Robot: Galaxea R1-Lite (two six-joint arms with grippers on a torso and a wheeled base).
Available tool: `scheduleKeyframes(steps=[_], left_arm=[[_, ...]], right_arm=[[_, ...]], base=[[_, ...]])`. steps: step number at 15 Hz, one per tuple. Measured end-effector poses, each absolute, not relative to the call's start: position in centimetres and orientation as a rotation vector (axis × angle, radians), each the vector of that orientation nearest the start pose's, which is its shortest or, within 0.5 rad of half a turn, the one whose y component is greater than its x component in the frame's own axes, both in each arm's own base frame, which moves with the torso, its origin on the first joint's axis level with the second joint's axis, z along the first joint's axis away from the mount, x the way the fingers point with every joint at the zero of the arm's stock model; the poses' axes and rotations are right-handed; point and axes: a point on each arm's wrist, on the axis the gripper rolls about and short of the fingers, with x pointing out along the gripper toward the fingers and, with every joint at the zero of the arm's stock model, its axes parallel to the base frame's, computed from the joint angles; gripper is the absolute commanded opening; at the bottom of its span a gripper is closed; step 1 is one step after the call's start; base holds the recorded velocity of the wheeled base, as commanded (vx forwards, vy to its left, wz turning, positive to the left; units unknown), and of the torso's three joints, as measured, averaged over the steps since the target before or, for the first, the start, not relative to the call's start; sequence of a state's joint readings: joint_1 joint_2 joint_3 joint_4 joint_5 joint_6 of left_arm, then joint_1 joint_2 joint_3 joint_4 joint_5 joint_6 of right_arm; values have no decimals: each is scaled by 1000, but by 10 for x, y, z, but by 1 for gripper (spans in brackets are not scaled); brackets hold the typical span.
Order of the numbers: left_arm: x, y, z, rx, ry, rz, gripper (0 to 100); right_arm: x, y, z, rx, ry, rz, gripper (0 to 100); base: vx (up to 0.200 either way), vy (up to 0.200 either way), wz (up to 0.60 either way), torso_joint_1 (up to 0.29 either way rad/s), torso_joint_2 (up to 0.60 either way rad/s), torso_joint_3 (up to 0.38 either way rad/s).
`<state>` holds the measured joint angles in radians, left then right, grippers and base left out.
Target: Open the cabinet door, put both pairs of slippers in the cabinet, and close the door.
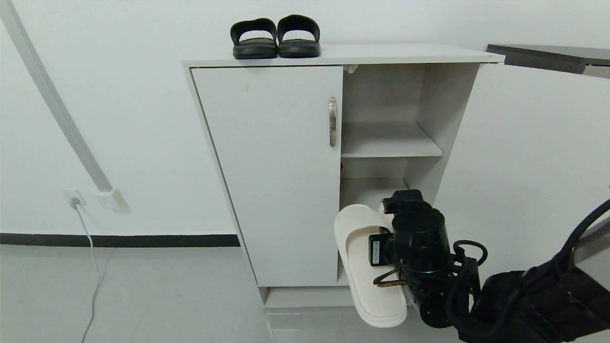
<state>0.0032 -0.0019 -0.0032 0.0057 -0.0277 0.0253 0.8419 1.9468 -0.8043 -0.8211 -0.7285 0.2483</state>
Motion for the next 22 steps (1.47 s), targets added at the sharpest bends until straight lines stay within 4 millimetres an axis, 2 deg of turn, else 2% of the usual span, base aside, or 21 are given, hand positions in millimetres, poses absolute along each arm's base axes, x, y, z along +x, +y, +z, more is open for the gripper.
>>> scheduleKeyframes(steps=[4,9,15,22], left_arm=[[-23,-1,76,25,0,-24,0],[-23,-1,76,23,1,-26,0],[-23,-1,76,24,1,-25,0],[-23,-1,76,25,1,-26,0]], right_arm=[[243,247,112,2,257,73,0],[245,251,99,-13,277,89,0],[261,261,80,5,275,102,0],[265,272,60,9,299,116,0]], base=[[0,-200,0,4,2,4],[0,0,0,0,0,0],[0,0,0,0,0,0],[0,0,0,0,0,0]])
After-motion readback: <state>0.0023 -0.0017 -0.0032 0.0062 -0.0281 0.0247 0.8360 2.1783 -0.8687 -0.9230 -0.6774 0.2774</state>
